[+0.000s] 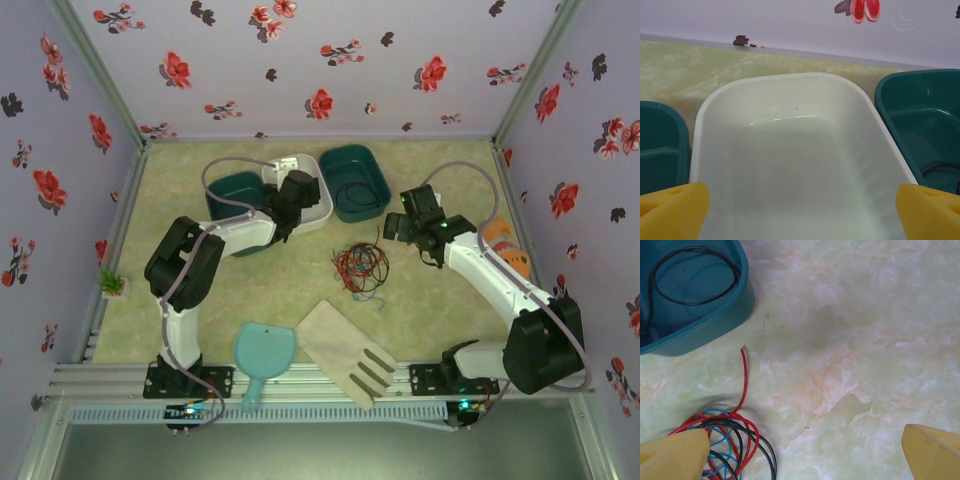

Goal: Untangle the cables

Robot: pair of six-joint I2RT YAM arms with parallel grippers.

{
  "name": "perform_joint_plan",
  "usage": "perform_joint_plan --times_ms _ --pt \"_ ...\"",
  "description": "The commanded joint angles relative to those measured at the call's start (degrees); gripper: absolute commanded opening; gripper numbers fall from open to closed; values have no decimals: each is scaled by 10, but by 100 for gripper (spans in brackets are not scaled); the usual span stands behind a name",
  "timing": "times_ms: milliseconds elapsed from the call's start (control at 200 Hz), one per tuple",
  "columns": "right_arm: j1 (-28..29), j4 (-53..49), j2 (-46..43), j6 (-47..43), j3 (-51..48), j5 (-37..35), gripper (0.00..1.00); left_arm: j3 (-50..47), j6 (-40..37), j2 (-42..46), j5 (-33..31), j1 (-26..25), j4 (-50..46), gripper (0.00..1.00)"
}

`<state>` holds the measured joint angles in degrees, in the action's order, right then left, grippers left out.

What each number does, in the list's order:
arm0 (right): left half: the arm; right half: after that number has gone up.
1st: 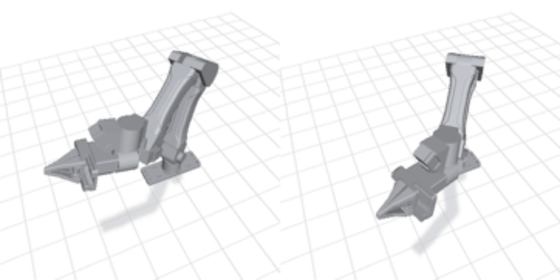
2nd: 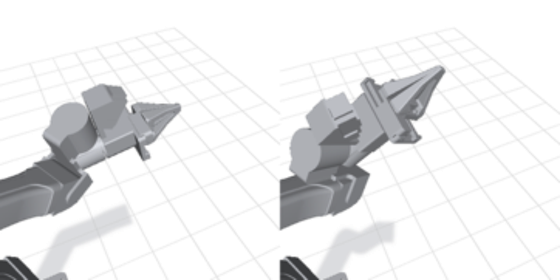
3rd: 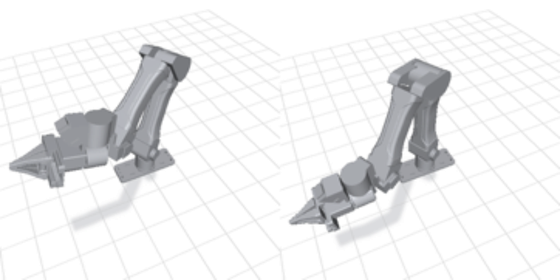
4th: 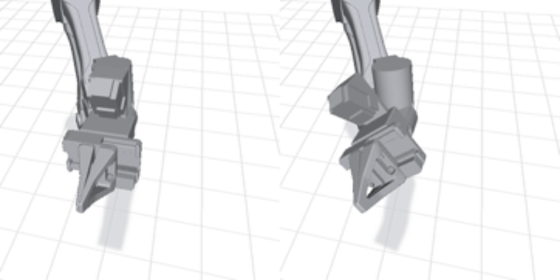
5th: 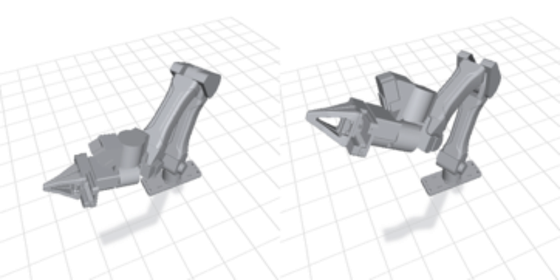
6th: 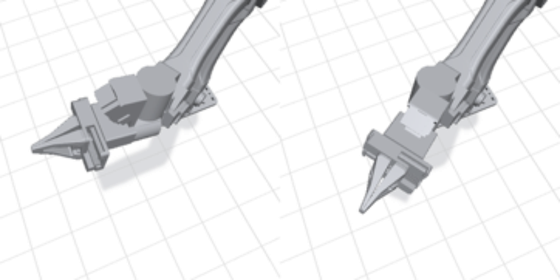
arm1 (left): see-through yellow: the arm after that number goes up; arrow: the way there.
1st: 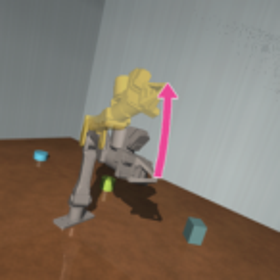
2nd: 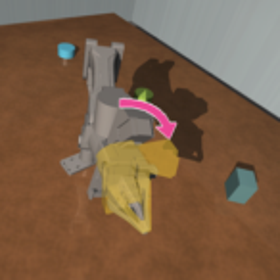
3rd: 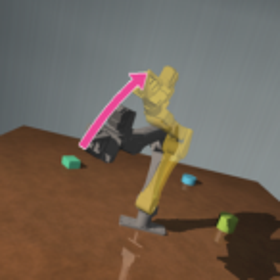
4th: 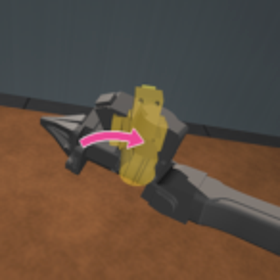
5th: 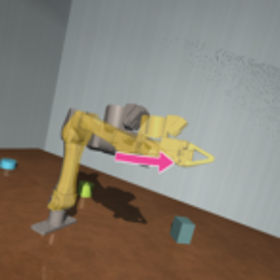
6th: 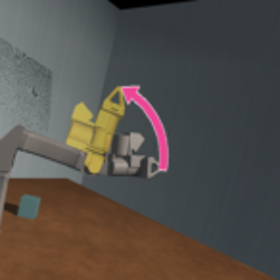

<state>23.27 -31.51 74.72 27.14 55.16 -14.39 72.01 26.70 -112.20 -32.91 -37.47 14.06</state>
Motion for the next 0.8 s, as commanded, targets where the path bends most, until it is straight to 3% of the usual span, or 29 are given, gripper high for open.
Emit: perform_joint_plan --times_ms 0,795 --pt "4 9 -9 6 -13 -11 99 25 6 -19 -9 5 -11 96" --pt "17 62 -14 3 -64 52 99 86 0 -98 -17 5 -17 100"
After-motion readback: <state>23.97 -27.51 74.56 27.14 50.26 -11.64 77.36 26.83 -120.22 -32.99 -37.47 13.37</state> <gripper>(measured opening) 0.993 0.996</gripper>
